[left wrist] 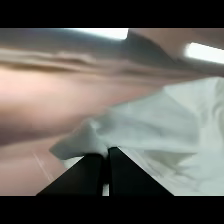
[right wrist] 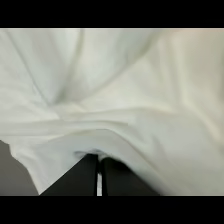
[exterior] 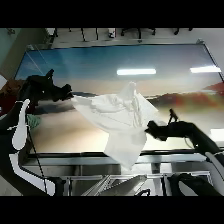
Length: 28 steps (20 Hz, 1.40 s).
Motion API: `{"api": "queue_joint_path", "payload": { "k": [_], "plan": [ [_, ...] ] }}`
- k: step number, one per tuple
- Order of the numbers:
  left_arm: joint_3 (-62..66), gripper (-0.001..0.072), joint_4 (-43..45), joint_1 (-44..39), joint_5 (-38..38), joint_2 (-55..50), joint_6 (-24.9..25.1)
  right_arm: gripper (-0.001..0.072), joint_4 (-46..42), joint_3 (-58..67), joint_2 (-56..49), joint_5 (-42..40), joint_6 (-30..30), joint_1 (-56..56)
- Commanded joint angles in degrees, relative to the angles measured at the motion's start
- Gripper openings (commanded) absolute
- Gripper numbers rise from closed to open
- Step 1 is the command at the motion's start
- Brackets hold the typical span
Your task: Fold the shirts.
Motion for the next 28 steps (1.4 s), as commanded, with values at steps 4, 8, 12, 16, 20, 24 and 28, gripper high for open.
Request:
{"api": "queue_joint_path", "payload": {
  "k": [4, 8, 12, 16, 20, 24, 28],
  "plan": [
    [-22.7, 0.0014, -3.1, 2.9, 3.7, 15.6, -1.0, 0.002, 9.0, 13.9, 1.1, -17.2, -20.4, -19.6],
    [-21.8, 0.0013, -24.3, 5.7, -1.5, 40.4, 0.2, 0.002, 14.2, 38.0, 6.9, -21.8, -22.2, -20.0],
    [-9.0, 0.0013, -25.0, 9.1, -25.1, 66.7, -8.7, 0.0021, 13.6, 72.5, 9.4, -21.7, -20.2, -20.7],
    [0.5, 0.0013, -15.5, 14.1, -33.2, 79.4, -12.7, 0.0021, 13.4, 93.0, 9.5, -20.4, -17.7, -21.2],
    [10.1, 0.0013, -13.0, 19.3, -22.2, 77.0, -13.4, 0.0021, 13.4, 94.3, 12.1, -19.2, -17.7, -21.2],
    [18.3, 0.0013, -13.1, 23.1, -4.5, 66.6, -16.0, 0.002, 13.4, 91.6, 11.5, -21.3, -17.7, -21.2],
    [16.6, 0.0013, -14.9, 26.0, 5.6, 57.7, -17.2, 0.002, 13.6, 84.5, 10.2, -22.0, -17.9, -21.1]
  ]
}}
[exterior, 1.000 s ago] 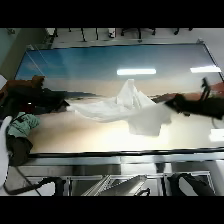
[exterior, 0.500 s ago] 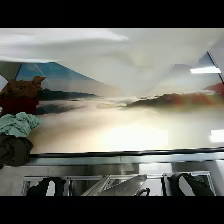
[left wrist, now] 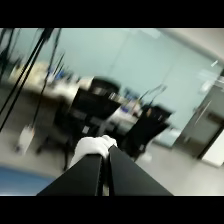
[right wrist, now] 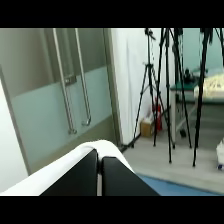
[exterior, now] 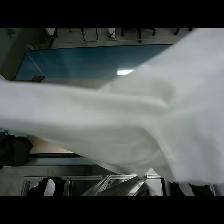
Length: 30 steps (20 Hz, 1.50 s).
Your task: Fold the shirts.
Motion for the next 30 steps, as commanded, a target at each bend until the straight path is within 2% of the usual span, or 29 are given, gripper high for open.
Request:
{"api": "queue_joint_path", "payload": {
  "k": [1, 3, 6, 9, 11, 12, 15, 17, 20, 22, 26, 28, 30],
  "plan": [
    [-2.4, 0.0013, -4.9, 1.1, 8.9, -6.3, -0.8, 0.002, 0.3, -4.8, -1.7, -1.5, -0.2, 0.5],
    [-7.0, 0.0013, -11.0, -3.5, 5.4, -7.0, 1.6, 0.002, 0.7, -5.0, -3.3, -2.2, -0.2, 3.4],
    [-9.5, 0.0013, -11.3, -16.1, -2.6, -6.0, 1.7, 0.002, 0.7, -5.0, -3.6, -0.4, -0.4, 9.6],
    [-6.3, 0.0014, -10.9, -28.7, -11.6, -4.6, 1.7, 0.002, 0.7, -4.9, -1.8, 0.1, -1.6, 12.0],
    [-3.0, 0.0014, -6.9, -35.4, -19.3, -2.6, 1.8, 0.002, 0.6, -4.9, 1.3, 0.0, -3.0, 12.0],
    [-1.4, 0.0014, -2.0, -38.5, -21.7, -1.2, 1.9, 0.002, 0.6, -4.9, 3.1, 0.0, -4.0, 12.0],
    [-0.3, 0.0014, 8.4, -44.9, -22.1, 4.0, -1.3, 0.002, -0.8, -4.9, 8.2, 1.4, -5.7, 12.0],
    [-3.8, 0.0014, 14.4, -46.7, -22.3, 8.2, -3.4, 0.002, -0.9, -4.9, 9.6, 3.1, -6.3, 11.9],
    [-13.1, 0.0013, 31.8, -46.8, -20.6, 12.8, -15.9, 0.002, -2.4, -5.0, 7.6, 2.3, -6.8, 11.9],
    [-20.2, 0.0013, 39.8, -46.8, -19.7, 13.0, -20.8, 0.002, -2.3, -5.1, 3.1, -0.7, -6.3, 11.9],
    [-30.6, 0.0013, 46.9, -44.9, -16.7, 3.2, -21.8, 0.002, -2.3, -8.0, -10.7, -6.5, -5.6, 13.2],
    [-34.3, 0.0014, 45.8, -39.4, -17.2, -5.3, -21.9, 0.002, -2.4, -12.5, -18.1, -6.4, -5.6, 14.1],
    [-37.6, 0.0014, 41.5, -34.3, -20.8, -14.4, -21.2, 0.002, -2.4, -16.2, -25.2, -5.3, -6.3, 14.0]
  ]
}}
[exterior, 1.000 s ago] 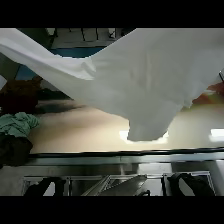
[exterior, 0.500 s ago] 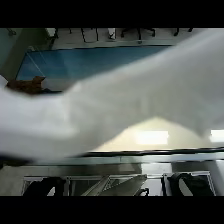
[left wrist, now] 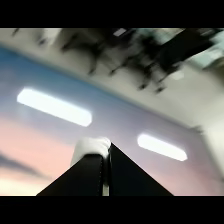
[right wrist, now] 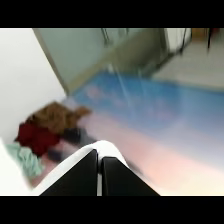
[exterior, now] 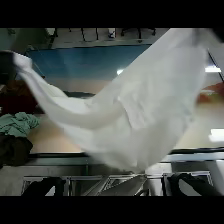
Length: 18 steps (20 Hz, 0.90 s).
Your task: Fold the shirts.
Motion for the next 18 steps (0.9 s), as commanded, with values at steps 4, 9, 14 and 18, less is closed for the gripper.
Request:
{"api": "queue_joint_path", "payload": {
  "k": [4, 9, 14, 18],
  "plan": [
    [-6.4, 0.0014, -13.3, 8.0, -14.9, -29.1, 7.8, 0.002, 0.3, -5.9, -21.9, 4.6, -0.8, 0.6],
    [1.1, 0.0014, -16.3, 5.0, -15.9, -47.8, 9.4, 0.0021, 0.3, -5.9, -33.6, 4.7, 0.3, 1.3],
    [7.3, 0.0014, -16.2, 3.8, -9.9, -52.7, 11.4, 0.002, 0.2, -6.1, -37.6, 3.1, 0.2, 2.6],
    [11.1, 0.0013, -16.3, 4.9, -3.5, -49.3, 12.4, 0.0021, 0.3, -6.1, -34.2, 3.0, -0.8, 2.2]
  ]
}}
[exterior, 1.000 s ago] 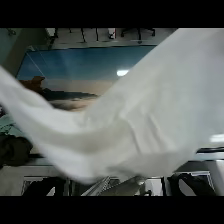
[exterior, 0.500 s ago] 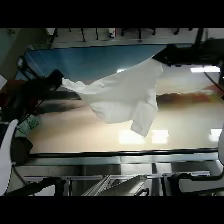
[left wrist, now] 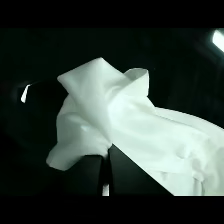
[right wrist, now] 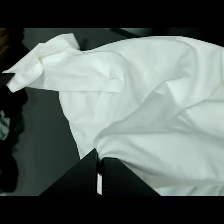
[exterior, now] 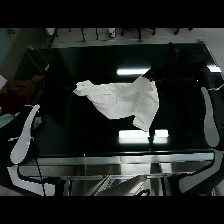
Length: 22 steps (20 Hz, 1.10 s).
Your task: Fold the shirts.
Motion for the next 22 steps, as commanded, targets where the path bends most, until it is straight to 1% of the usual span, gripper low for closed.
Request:
{"api": "queue_joint_path", "payload": {
  "k": [1, 2, 5, 6, 7, 8, 11, 13, 15, 17, 19, 21, 22],
  "plan": [
    [3.5, 0.0014, -0.3, 0.6, 5.3, 3.3, 3.5, 0.002, 0.0, 0.0, 3.6, 0.1, -1.4, -0.3],
    [4.1, 0.0014, -0.3, 0.8, 5.3, 5.7, 5.0, 0.0021, 0.0, 0.0, 5.3, 0.3, -1.4, -0.6],
    [5.7, 0.0013, -1.1, 1.3, 5.9, 13.6, 5.2, 0.002, 0.1, 0.0, 12.3, -0.2, -2.5, -1.1],
    [6.6, 0.0013, -1.3, 1.6, 6.1, 17.6, 5.2, 0.002, 0.2, 0.0, 16.4, 0.0, -3.5, -1.1],
    [7.6, 0.0014, -1.3, 1.6, 6.1, 21.9, 6.3, 0.002, 0.2, 0.0, 21.2, 0.9, -4.5, -1.1],
    [9.0, 0.0014, -1.2, 1.6, 5.5, 27.2, 7.3, 0.0021, 0.2, 0.0, 26.3, 2.5, -5.3, -1.1],
    [13.1, 0.0013, -1.2, 1.6, 0.1, 43.7, 7.1, 0.002, -0.5, 0.0, 43.3, 11.3, -9.9, -1.1],
    [15.9, 0.0013, -0.5, 1.6, -0.9, 54.2, 7.0, 0.002, -2.9, 0.0, 53.3, 16.1, -10.4, -1.1],
    [18.3, 0.0013, 3.5, 1.6, -0.5, 62.5, 6.4, 0.002, -7.7, 0.0, 61.4, 19.6, -10.4, -1.1],
    [20.3, 0.0012, 10.4, 1.7, 2.8, 67.4, 1.7, 0.002, -11.1, 0.0, 66.7, 20.8, -9.7, -1.1],
    [21.0, 0.0013, 17.9, 1.6, 9.4, 68.8, -3.9, 0.002, -11.9, 0.0, 68.3, 20.5, -9.2, -1.1],
    [19.7, 0.0013, 18.8, 1.6, 14.6, 67.0, -4.3, 0.002, -11.8, 0.0, 66.6, 18.2, -7.4, -1.1],
    [17.8, 0.0013, 18.4, 1.6, 16.2, 65.3, -4.3, 0.002, -11.8, 0.0, 64.6, 15.7, -6.2, -1.1]
  ]
}}
